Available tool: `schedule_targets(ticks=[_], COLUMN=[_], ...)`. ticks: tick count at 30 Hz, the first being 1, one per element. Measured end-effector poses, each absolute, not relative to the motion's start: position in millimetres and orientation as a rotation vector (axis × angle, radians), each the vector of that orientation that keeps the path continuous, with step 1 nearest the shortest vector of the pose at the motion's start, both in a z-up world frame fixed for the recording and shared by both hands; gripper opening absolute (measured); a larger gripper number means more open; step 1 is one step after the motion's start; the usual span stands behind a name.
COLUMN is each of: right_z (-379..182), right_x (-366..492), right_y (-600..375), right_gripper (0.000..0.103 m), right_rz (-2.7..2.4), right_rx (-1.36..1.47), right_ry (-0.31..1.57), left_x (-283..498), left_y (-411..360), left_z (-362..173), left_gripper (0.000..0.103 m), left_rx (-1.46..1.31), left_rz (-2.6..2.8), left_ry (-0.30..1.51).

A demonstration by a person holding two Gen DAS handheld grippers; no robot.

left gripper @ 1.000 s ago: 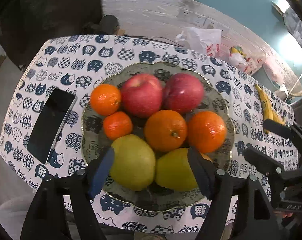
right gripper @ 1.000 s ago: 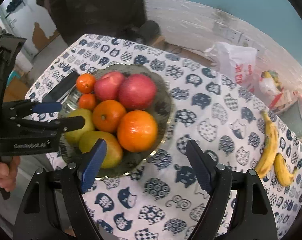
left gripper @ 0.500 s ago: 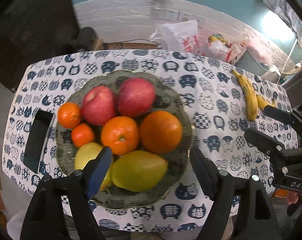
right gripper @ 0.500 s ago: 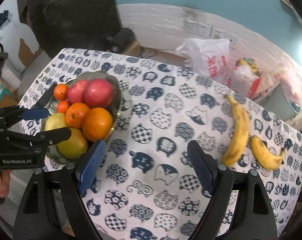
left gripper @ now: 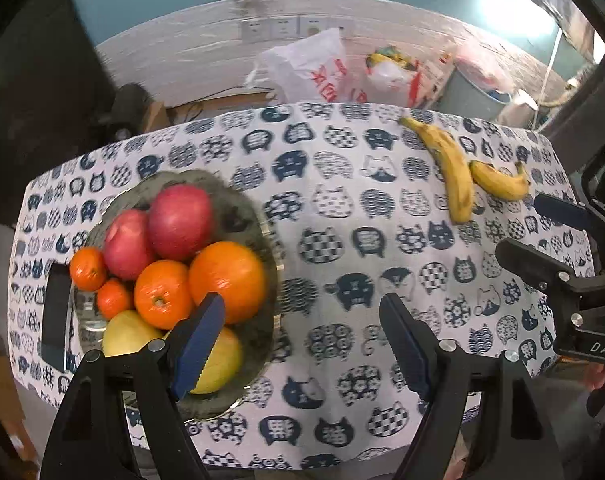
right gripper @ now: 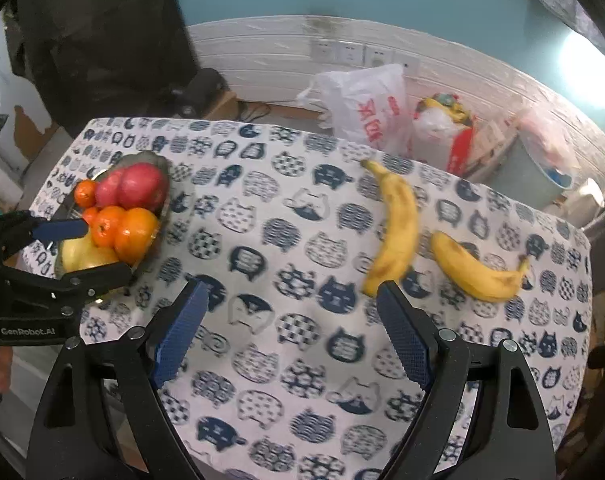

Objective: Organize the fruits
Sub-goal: 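Move both grippers back over the two bananas on the cloth, then grasp a banana with the right gripper while the left grasps the other banana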

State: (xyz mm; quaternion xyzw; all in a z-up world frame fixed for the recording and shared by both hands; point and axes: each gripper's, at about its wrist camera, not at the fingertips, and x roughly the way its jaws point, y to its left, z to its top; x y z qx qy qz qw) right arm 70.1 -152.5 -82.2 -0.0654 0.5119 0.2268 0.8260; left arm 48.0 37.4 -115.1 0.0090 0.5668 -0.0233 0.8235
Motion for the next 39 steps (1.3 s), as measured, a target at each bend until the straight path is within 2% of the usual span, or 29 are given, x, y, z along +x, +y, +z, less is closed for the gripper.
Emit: schedule_targets(ticks=[5, 15, 26, 37, 39], right_z=[-83, -88, -145, -195, -200], right_x=[77, 128, 177, 182, 183], right_y=[-175, -217, -241, -264, -269], right_gripper=[0.086, 0.086, 0.086, 0.085, 0.080], right_rz=[0.467, 0.511, 0.573, 0.608, 0.614], right_rx=[-0.199, -0.431, -0.650, -0.714, -0.703], right_ry=[1.103, 1.157, 1.222, 1.253, 1.254], left_x=[58, 96, 146, 171, 175], left_y=[12, -39, -71, -99, -103], left_z=[-113, -110, -141, -182, -186], left_gripper=[0.086, 0.086, 0.086, 0.086, 0.086], left_rx=[0.049, 0.190, 0.237, 0.211, 0.207], left_rz=[-0.089, -0.206, -0.316, -0.363, -0.367], left_ry=[1.216, 1.210, 1.238, 1.305, 1.309])
